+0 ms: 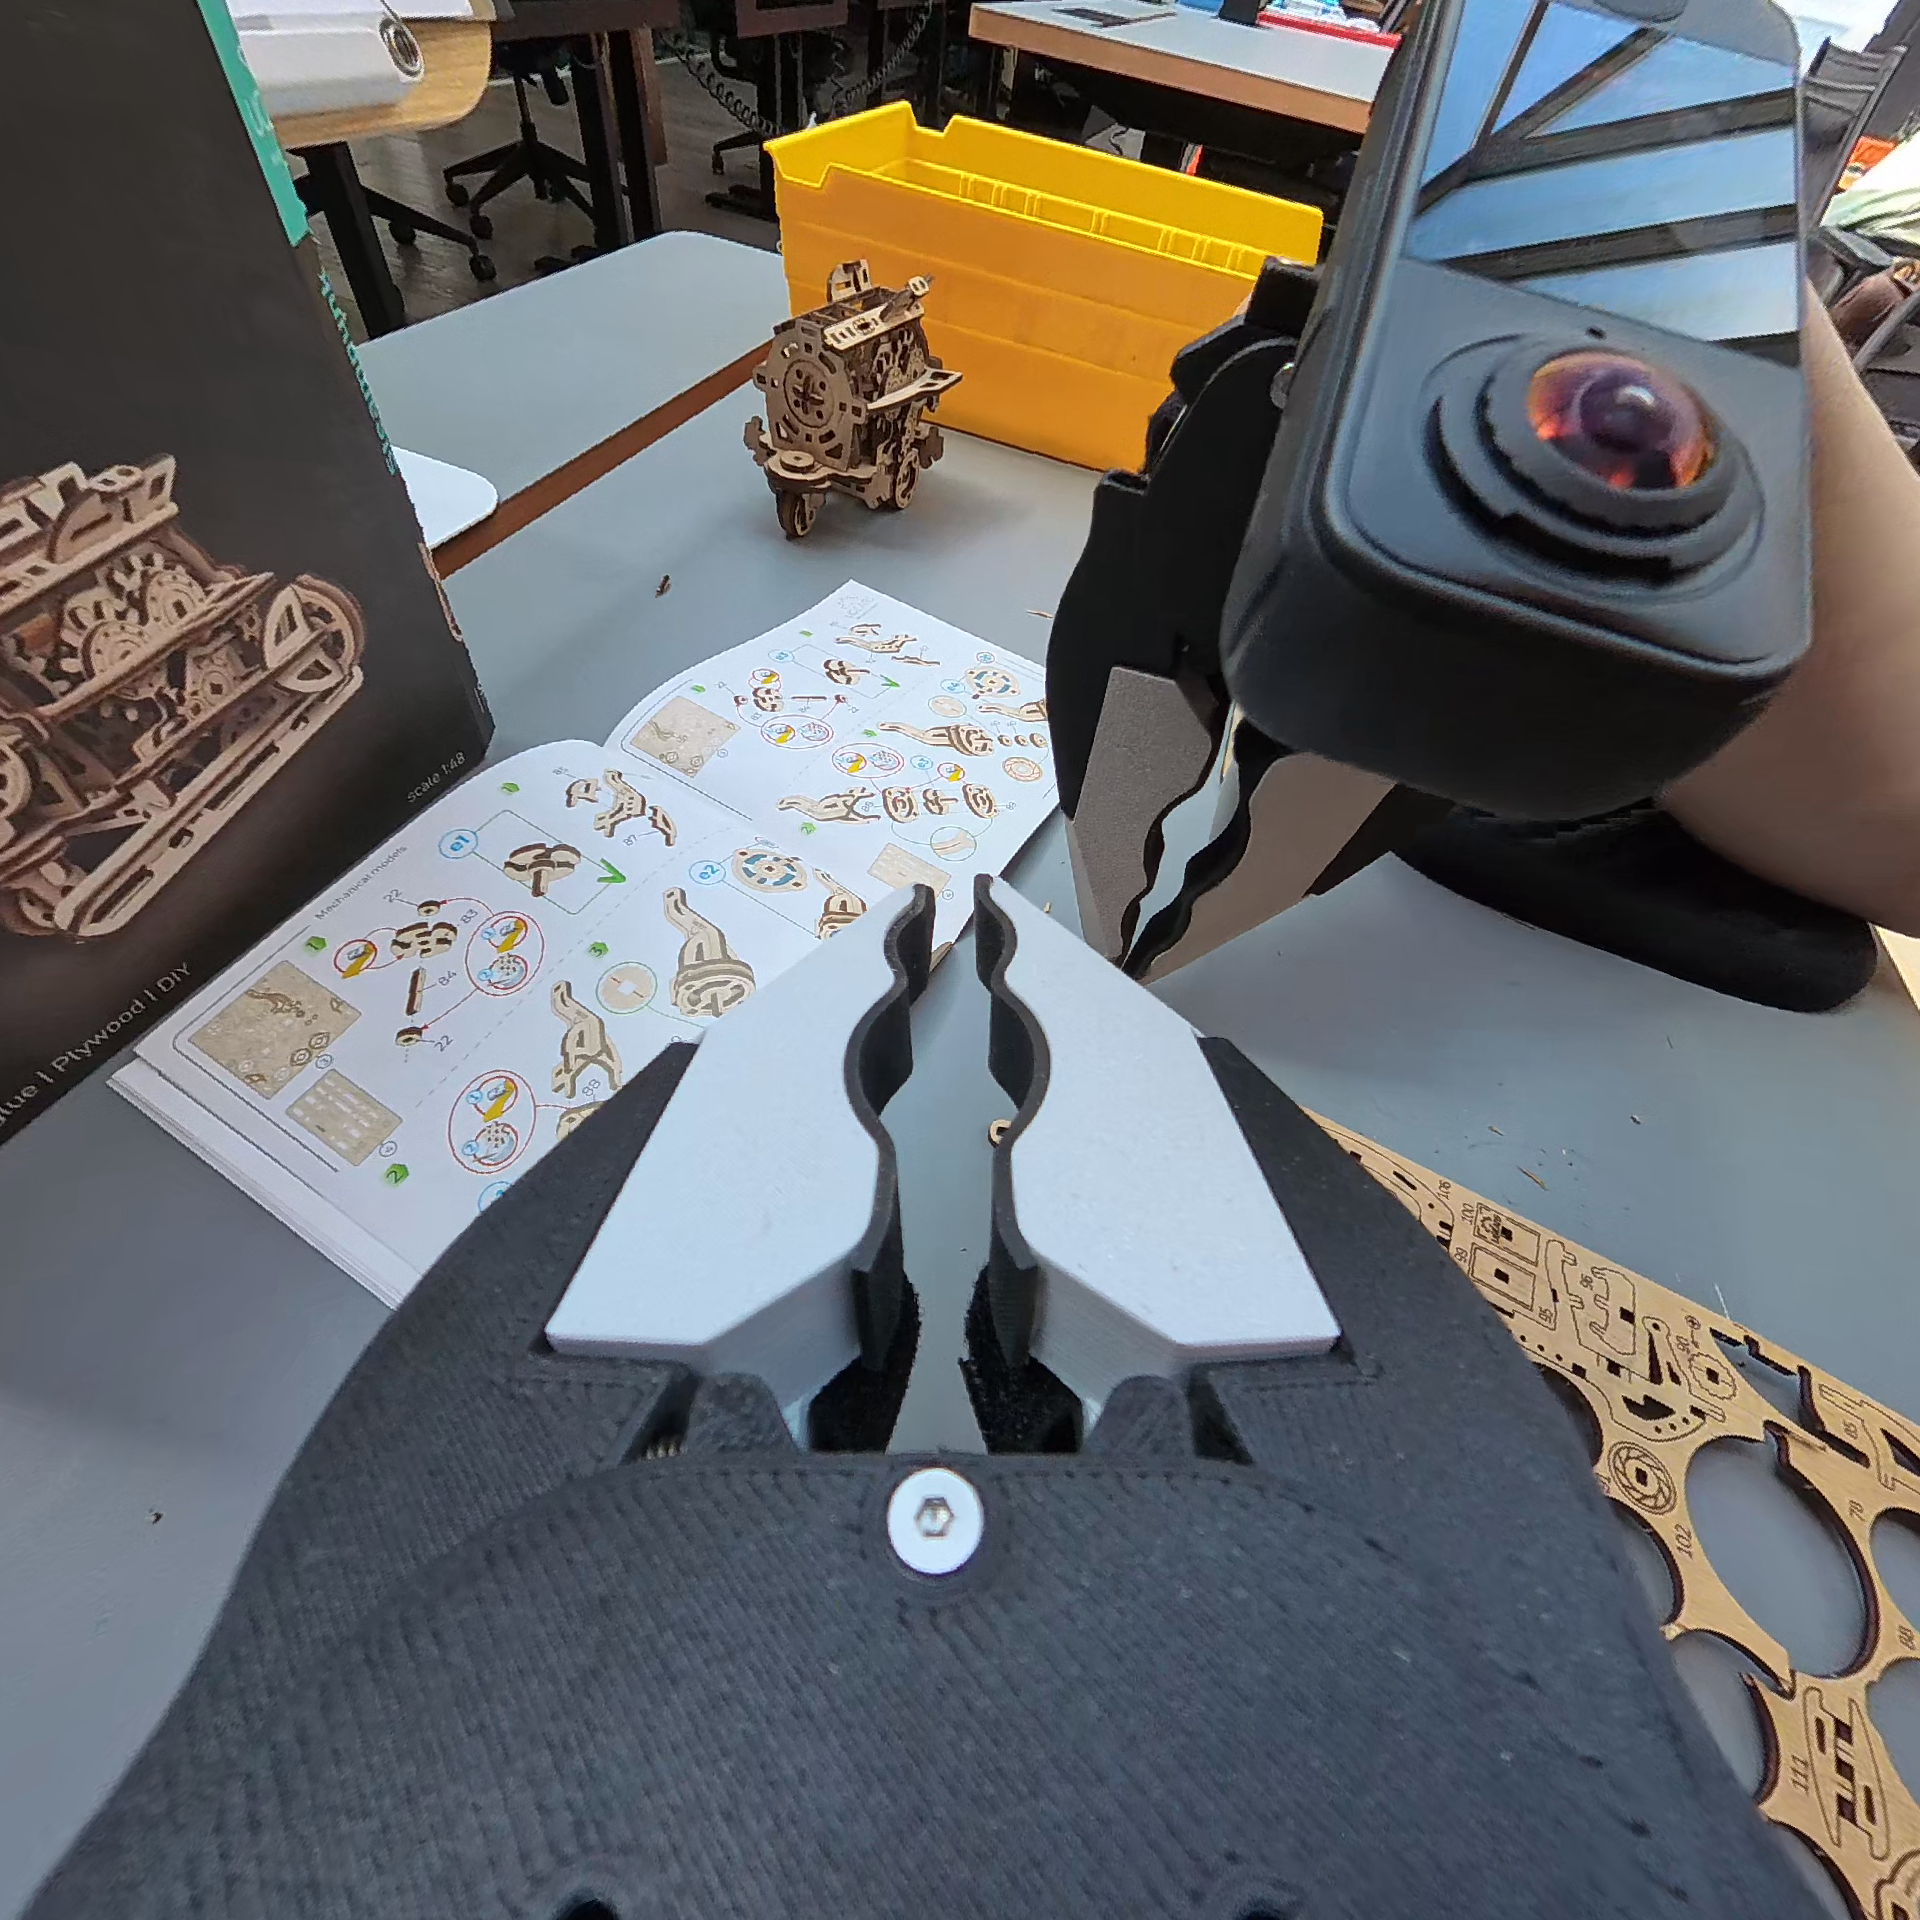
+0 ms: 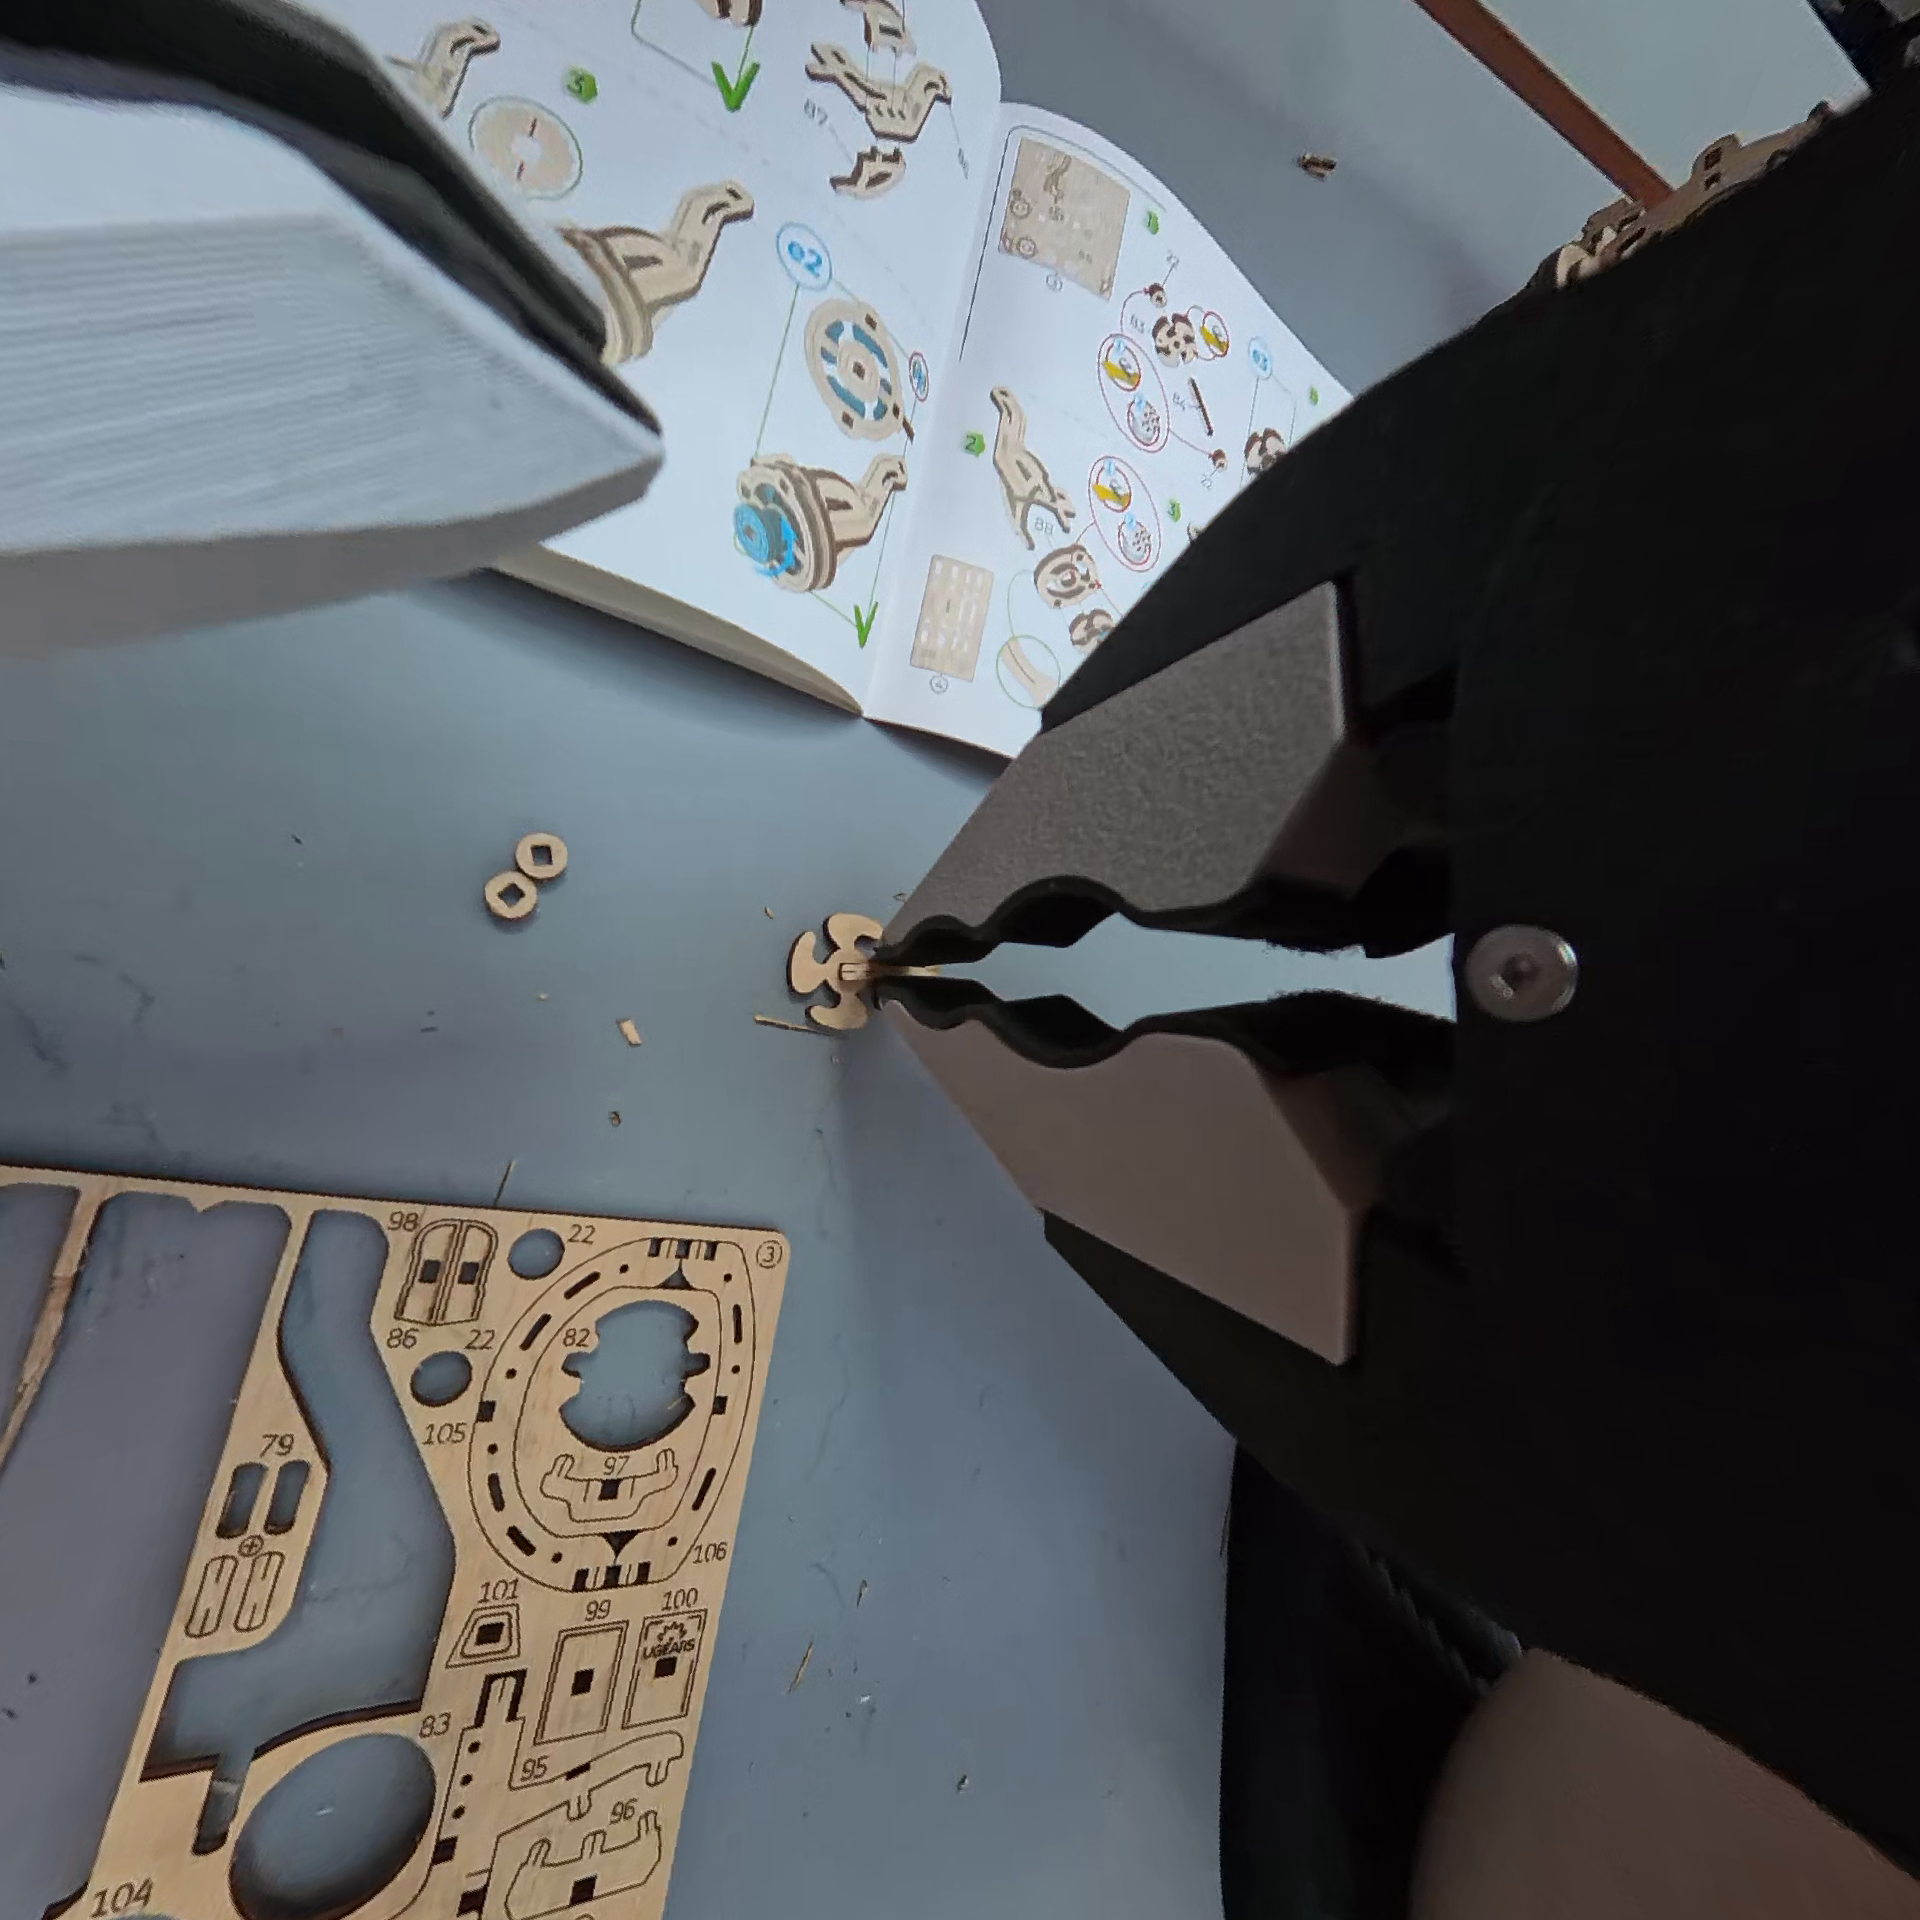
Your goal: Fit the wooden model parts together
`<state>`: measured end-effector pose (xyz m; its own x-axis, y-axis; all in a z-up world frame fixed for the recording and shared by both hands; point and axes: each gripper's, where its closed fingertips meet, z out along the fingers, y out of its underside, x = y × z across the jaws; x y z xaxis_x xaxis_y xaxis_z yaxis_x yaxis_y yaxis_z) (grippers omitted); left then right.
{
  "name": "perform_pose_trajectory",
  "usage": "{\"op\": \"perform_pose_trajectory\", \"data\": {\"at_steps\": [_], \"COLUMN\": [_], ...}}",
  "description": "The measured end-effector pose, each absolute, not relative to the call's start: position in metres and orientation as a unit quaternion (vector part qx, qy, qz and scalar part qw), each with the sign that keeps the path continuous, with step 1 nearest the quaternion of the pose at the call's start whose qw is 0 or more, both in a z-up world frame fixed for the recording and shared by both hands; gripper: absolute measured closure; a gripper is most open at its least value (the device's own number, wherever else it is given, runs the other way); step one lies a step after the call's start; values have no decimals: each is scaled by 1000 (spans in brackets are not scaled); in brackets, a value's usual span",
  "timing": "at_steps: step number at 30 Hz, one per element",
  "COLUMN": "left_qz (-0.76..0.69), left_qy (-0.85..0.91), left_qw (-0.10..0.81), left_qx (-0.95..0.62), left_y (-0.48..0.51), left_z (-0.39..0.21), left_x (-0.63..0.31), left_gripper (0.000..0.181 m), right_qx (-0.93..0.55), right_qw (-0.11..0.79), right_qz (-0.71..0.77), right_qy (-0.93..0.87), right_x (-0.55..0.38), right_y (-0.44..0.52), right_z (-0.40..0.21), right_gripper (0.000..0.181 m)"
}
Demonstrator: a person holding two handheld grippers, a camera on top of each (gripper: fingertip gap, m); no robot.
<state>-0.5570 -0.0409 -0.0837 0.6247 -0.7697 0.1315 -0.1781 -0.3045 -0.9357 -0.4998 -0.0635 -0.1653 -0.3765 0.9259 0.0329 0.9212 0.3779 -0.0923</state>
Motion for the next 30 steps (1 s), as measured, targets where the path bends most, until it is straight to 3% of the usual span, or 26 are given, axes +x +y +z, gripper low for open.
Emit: {"op": "perform_pose_trajectory", "data": {"at_steps": [9,15,20,24,26,30], "left_qz": [-354,-506,-549,-571,-574,-579], "left_qy": [301,253,246,249,259,264], "left_qw": [463,396,380,359,350,352], "left_qx": [-755,-723,-703,-695,-693,-686], "left_y": [-46,-59,-65,-71,-74,-77], "left_z": [-88,-77,-68,-67,-69,-66], "left_x": [-548,-534,-532,-527,-525,-524], "left_gripper": [168,157,156,157,172,180], "right_qx": [-546,-496,-459,-445,-441,-430], "right_qw": [86,178,254,283,289,305], "right_qz": [64,91,106,104,111,116], "right_qy": [-831,-845,-845,-843,-842,-842], "right_x": [-503,-518,-529,-533,-534,-536], "right_y": [-61,-68,-74,-74,-75,-74], "right_z": [-146,-111,-82,-72,-70,-67], "right_gripper": [180,179,180,180,180,178]}}
